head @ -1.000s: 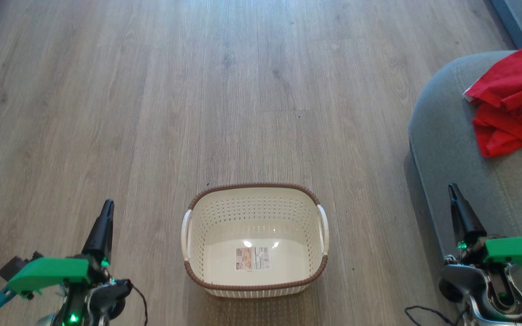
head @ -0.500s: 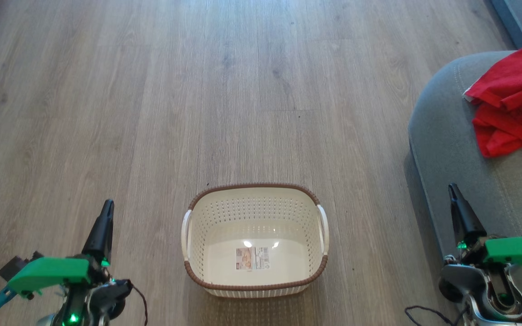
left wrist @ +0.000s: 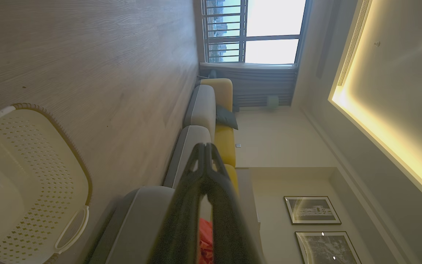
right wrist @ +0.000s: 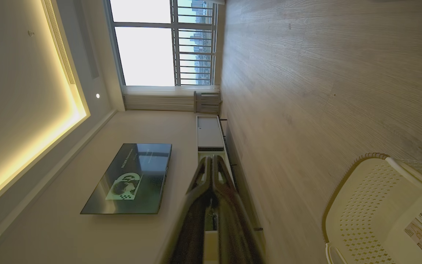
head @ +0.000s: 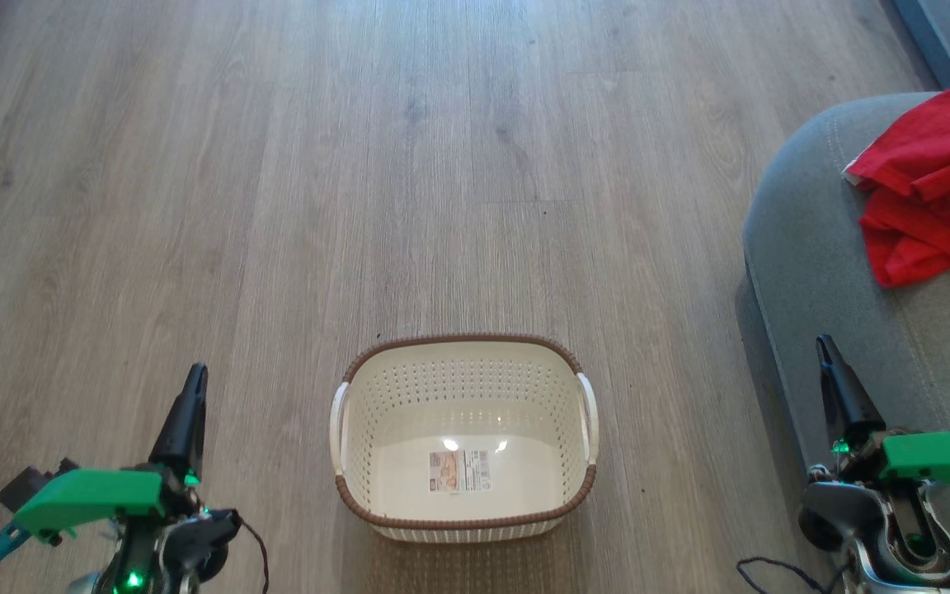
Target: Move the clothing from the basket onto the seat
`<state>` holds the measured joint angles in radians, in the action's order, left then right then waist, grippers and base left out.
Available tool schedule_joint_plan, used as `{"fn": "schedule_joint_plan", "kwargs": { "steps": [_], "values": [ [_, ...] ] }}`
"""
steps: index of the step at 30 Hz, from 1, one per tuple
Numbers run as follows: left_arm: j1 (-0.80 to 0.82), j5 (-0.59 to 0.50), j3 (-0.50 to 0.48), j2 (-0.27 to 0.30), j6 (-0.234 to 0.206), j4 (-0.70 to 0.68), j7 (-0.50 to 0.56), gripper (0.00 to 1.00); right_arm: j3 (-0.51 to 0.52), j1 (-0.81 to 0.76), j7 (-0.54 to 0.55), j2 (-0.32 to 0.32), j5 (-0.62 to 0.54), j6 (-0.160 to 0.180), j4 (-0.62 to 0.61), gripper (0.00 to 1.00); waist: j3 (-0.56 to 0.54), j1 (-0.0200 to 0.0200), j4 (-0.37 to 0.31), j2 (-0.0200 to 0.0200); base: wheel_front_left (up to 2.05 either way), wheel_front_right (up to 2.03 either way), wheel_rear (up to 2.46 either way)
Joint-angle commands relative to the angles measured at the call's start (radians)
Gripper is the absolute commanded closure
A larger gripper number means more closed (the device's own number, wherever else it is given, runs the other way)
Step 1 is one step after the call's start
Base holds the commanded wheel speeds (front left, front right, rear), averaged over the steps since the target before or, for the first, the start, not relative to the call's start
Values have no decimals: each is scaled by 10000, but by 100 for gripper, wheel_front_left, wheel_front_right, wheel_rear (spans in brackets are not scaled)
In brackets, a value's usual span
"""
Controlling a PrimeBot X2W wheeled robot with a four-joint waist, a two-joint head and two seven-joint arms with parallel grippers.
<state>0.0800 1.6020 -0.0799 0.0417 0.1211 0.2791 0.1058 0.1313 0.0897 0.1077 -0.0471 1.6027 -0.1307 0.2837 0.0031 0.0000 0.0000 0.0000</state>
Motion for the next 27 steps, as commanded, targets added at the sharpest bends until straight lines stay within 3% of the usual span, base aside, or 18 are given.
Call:
{"fn": "schedule_joint_plan", "kwargs": {
  "steps": [1,27],
  "values": [
    [280,68,-338,85,96,-340,74,100,-176,182,54,-31,60,0,-389,100,0,0,0,0,0,0,0],
    [280,68,-338,85,96,-340,73,100,-176,182,54,-31,60,0,-389,100,0,0,0,0,0,0,0]
  ]
}}
